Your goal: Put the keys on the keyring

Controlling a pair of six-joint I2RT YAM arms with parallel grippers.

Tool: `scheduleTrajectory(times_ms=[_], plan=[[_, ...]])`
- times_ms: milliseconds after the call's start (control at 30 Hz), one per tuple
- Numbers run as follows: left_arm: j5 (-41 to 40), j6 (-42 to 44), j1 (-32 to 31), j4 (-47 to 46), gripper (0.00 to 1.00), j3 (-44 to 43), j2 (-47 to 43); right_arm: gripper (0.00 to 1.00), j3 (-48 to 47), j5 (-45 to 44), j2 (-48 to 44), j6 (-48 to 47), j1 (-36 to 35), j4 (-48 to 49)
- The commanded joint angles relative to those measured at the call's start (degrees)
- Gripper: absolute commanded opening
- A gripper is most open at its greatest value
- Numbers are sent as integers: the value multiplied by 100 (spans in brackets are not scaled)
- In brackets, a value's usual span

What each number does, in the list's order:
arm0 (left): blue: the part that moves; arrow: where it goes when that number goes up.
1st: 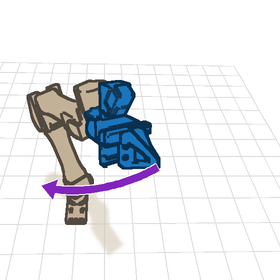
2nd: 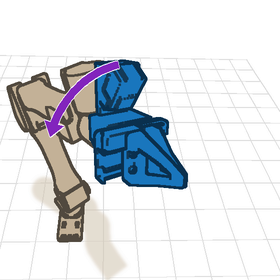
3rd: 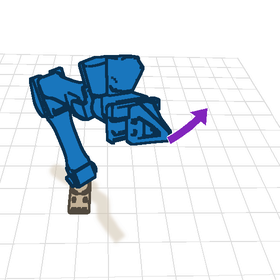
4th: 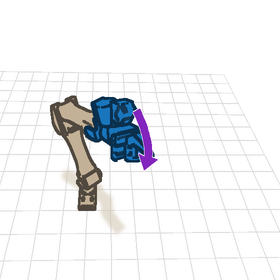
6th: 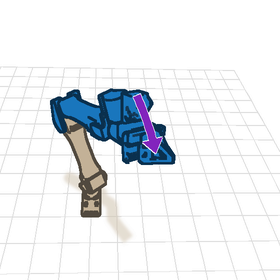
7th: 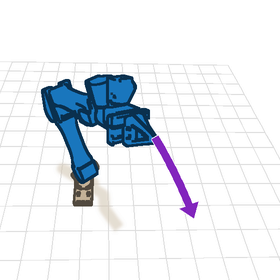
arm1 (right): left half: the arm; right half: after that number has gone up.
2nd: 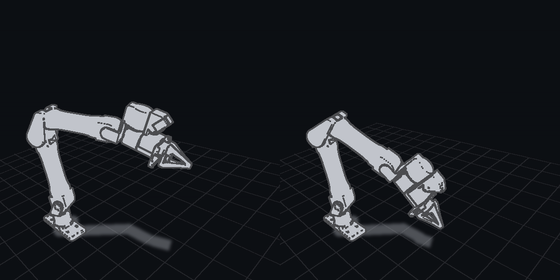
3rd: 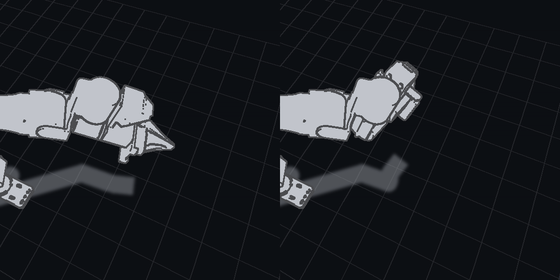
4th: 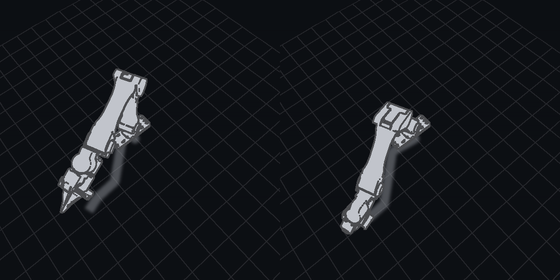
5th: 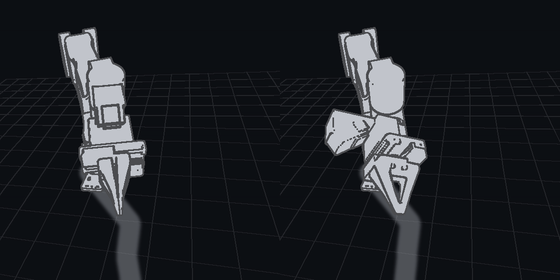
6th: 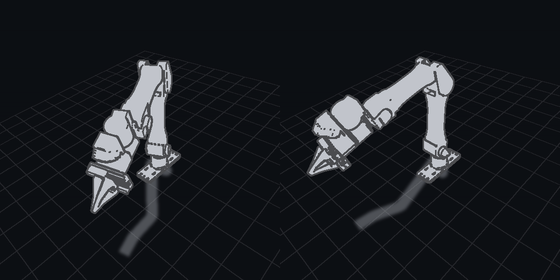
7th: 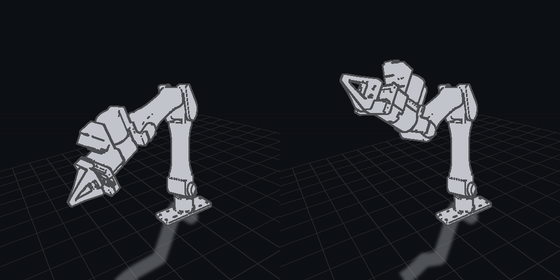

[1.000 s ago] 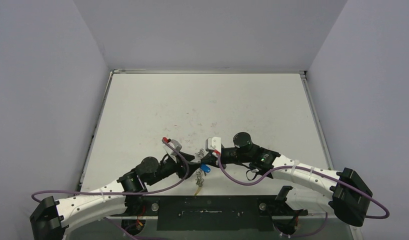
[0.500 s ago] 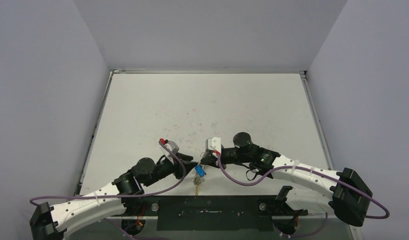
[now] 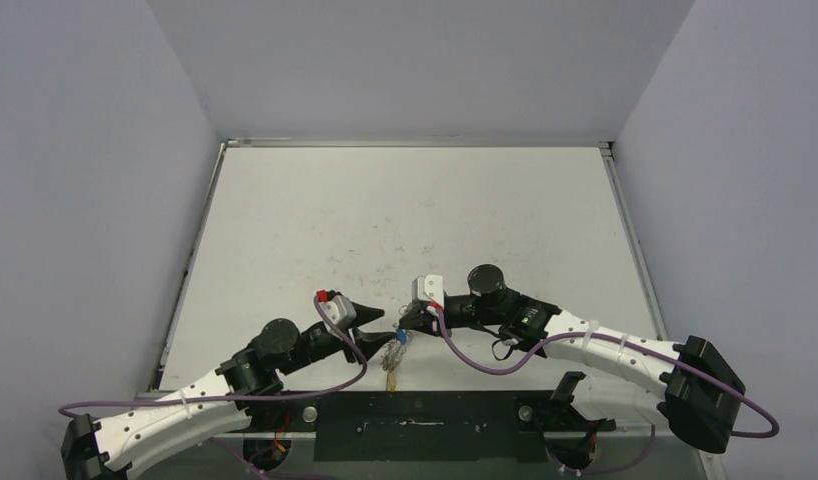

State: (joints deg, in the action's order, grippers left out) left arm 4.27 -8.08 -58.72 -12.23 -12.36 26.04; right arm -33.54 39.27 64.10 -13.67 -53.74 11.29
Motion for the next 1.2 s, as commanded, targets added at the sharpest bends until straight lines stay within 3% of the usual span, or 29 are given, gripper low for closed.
scheduleTrajectory(times_ms=[0, 233, 367, 733, 867, 1167], plan=[[21, -189, 10, -301, 50, -195, -73, 0, -54, 178, -199, 40, -31, 608], [-569, -1522, 7, -107, 55, -425, 425, 0, -100, 96, -143, 73, -27, 576], [-651, -1625, 5, 270, 53, -684, 886, 0, -87, 65, -159, 84, -27, 559], [-817, -1631, 4, 335, 18, -527, 765, 0, -43, 59, -240, 75, -25, 554], [-898, -1730, 10, 363, 1, -386, 513, 0, -21, 82, -257, 113, -23, 623], [-1040, -1871, 10, 577, 0, -316, 97, 0, 21, 129, -230, 154, -14, 733]])
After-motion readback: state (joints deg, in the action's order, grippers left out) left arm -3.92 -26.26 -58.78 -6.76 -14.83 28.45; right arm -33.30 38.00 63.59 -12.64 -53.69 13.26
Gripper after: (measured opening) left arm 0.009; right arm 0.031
